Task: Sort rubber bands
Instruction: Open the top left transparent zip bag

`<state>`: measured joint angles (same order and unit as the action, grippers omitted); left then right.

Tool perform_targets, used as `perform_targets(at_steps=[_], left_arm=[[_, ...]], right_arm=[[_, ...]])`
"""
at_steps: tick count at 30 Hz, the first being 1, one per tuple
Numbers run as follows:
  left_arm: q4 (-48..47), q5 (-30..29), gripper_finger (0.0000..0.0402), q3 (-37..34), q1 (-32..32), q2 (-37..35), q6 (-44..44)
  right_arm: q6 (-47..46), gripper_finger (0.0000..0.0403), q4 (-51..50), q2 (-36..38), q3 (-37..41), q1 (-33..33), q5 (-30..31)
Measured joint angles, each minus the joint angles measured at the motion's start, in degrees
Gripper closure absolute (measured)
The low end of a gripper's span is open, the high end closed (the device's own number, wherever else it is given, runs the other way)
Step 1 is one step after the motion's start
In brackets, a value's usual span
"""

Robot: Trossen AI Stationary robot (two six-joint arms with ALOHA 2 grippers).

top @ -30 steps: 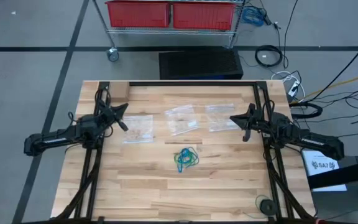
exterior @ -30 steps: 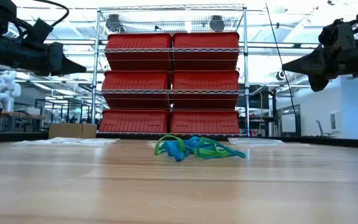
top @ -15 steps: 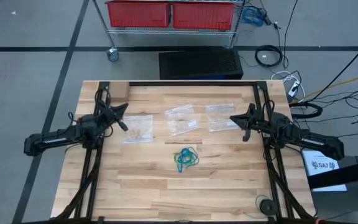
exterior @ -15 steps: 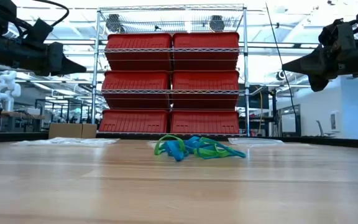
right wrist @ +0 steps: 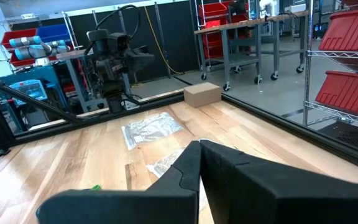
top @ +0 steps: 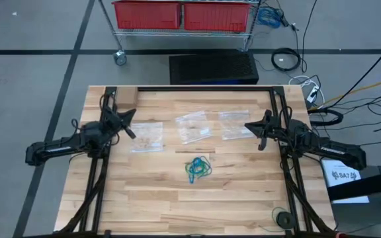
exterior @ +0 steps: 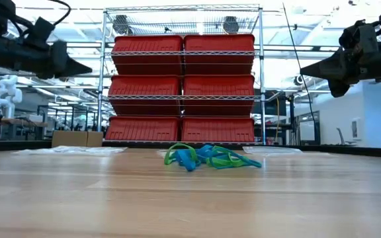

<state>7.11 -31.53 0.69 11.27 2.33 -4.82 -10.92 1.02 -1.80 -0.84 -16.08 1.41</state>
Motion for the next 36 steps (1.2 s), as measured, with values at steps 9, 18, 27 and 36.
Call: perform_targets(at_steps=[9,18,27,36], left_arm=[[7.35,-0.29,0.0398,0.0,0.02,0.04,11.61],[7.94,27.23,0.0398,0.04,-0.35,5.68,7.49],[7.03,30.85,0.0398,4.5,-5.31,20.79,4.4],[-5.39,27.24,0.0398,18.2,-12.56,42.87,2.97]], right_arm=[[0.0,0.0403,-0.02,0.0,0.0,-0.02,0.0],[0.02,0.0403,-0.02,0.0,0.0,-0.01,0.01],[0.0,0.0403,-0.02,0.0,0.0,-0.02,0.01],[0.02,0.0403,-0.04,0.0,0.0,0.0,0.0]])
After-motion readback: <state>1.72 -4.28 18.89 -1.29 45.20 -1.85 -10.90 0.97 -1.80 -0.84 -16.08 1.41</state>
